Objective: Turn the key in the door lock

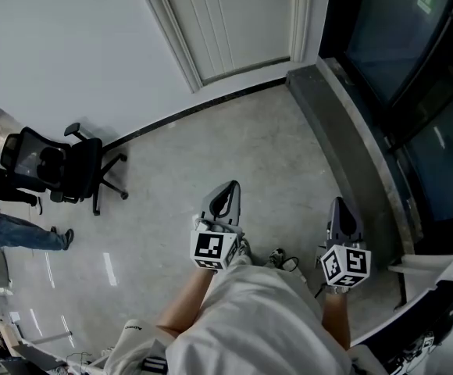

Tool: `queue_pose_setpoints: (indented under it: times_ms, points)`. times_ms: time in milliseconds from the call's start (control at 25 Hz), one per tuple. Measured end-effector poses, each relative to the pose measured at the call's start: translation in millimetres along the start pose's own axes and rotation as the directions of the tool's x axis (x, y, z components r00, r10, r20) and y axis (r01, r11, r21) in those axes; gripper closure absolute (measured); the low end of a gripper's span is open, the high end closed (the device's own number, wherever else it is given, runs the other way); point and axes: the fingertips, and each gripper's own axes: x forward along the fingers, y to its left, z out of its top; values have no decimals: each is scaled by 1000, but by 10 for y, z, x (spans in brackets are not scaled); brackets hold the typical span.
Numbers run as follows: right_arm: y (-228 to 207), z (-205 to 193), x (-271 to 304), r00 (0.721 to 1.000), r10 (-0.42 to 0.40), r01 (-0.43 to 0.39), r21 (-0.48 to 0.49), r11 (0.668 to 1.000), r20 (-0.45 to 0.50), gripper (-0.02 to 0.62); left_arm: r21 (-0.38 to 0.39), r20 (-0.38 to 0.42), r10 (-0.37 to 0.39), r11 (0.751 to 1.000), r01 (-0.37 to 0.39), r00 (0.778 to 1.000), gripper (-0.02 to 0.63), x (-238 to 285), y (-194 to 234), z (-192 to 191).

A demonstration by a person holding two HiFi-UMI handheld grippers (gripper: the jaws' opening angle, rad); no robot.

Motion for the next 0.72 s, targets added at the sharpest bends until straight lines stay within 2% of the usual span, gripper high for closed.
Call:
queue_pose_setpoints:
  times_ms: [200,440,720]
  points:
    - [-200,64,-41,1000,-2,2,-3,1000,27,597,17,22,16,1000,-17,1000,600,63,-152,65]
    - [-438,46,-158,999,-9,9,15,1000,34,597,-15,26,54,998,-54,998,600,83,-302,11]
    - [-736,18,-125,1000,-15,15,39,999,10,597,0,16,31,1000,-31,999,600,313,-596,-34]
